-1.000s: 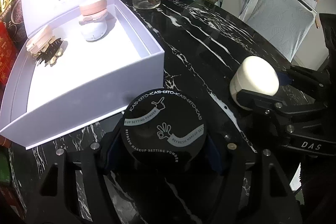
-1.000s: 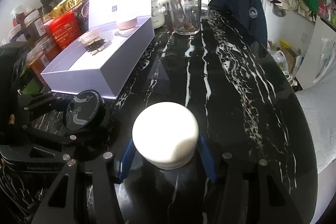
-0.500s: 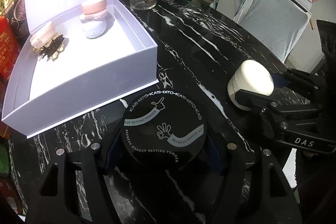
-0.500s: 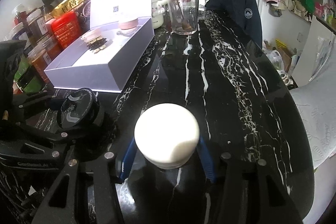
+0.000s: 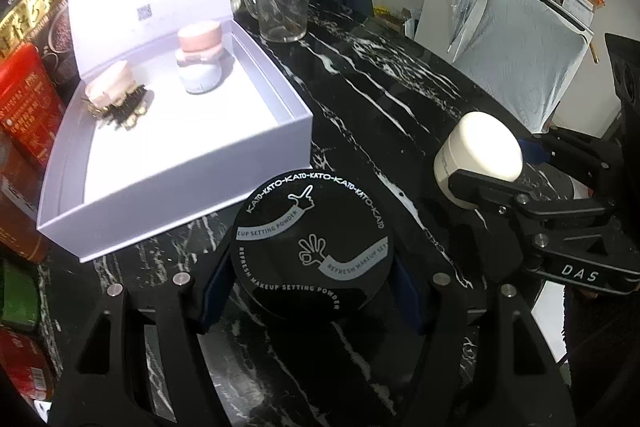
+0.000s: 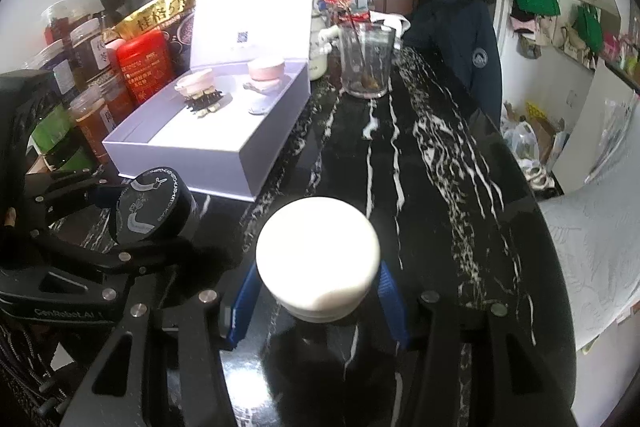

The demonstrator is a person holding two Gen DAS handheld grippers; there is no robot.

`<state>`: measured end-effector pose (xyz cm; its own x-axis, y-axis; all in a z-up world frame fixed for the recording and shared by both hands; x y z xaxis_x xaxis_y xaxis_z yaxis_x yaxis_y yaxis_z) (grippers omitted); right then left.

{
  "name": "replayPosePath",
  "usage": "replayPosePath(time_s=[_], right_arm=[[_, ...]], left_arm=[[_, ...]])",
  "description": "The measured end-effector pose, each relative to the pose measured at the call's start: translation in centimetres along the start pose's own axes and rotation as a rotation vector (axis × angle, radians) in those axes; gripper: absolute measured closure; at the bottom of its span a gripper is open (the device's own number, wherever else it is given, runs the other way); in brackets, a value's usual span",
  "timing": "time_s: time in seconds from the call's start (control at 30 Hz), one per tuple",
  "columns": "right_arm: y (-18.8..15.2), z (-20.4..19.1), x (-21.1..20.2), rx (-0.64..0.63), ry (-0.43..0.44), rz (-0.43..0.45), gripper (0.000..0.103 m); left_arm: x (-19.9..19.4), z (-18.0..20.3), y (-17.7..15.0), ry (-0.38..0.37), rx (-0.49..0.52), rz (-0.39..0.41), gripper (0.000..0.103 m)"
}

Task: Organize objects
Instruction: 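Carry black tin in left tool and white jar in right tool toward gift box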

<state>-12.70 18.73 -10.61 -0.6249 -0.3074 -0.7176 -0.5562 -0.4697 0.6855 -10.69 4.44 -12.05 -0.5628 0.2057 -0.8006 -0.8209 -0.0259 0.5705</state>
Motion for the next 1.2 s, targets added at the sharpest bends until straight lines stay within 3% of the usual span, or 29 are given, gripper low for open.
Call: replayPosePath(time_s=[0.4, 1.2], right_arm=[[3.8, -2.4, -0.5, -0.107, 0.038, 0.051, 0.047], [9.0, -11.0, 0.8, -0.296, 0.177, 0.108, 0.047]], left_arm=[[-2.2, -1.9, 1.2, 0.065, -0.043, 0.044, 0.036], [-6.8, -10.0, 0.8, 0.205, -0.188, 0.111, 0.036]])
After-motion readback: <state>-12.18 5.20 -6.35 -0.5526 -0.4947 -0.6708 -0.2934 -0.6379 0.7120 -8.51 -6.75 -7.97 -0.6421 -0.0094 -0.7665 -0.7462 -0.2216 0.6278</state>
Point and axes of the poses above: each gripper's, at about its wrist camera, not at the fingertips, and x roughly the way its jaws point, z to its right, y to its top, the point moved 5 cm from there along x, roughly the way its jaws point, and after that the axes turned 13 degrees about -x, right-handed, at the moved point
